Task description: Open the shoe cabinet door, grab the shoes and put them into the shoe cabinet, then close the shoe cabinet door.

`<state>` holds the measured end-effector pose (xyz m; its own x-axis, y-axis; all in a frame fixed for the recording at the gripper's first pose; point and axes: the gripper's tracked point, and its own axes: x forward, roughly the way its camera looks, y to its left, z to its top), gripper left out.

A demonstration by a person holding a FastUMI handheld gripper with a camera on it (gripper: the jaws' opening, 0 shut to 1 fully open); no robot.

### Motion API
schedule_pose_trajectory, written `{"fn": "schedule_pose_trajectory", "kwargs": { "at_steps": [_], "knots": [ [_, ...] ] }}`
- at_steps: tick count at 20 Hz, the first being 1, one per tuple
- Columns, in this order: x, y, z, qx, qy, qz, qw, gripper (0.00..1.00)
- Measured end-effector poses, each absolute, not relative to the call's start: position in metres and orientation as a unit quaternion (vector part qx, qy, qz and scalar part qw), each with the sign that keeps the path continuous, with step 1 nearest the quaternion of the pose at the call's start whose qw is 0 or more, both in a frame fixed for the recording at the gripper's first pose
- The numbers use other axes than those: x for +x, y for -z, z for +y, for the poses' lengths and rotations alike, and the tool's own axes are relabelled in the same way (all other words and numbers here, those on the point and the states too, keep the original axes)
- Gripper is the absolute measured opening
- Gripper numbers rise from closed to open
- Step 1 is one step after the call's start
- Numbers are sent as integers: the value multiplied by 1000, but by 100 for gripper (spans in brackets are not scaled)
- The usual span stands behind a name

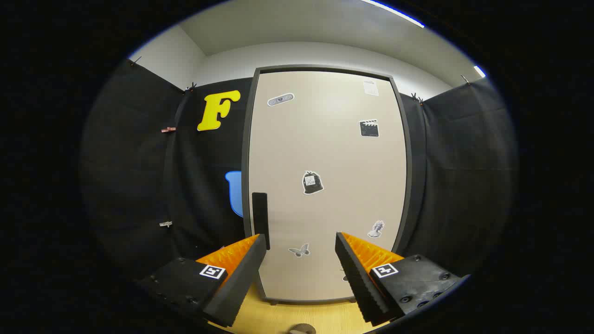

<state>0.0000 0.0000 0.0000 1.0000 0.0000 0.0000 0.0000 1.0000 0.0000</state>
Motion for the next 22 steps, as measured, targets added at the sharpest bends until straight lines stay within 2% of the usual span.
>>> {"fn": "schedule_pose_trajectory", "kwargs": {
  "at_steps": [22],
  "knots": [
    [2,-1,11,1,-6,4,1000,98]
  ]
}}
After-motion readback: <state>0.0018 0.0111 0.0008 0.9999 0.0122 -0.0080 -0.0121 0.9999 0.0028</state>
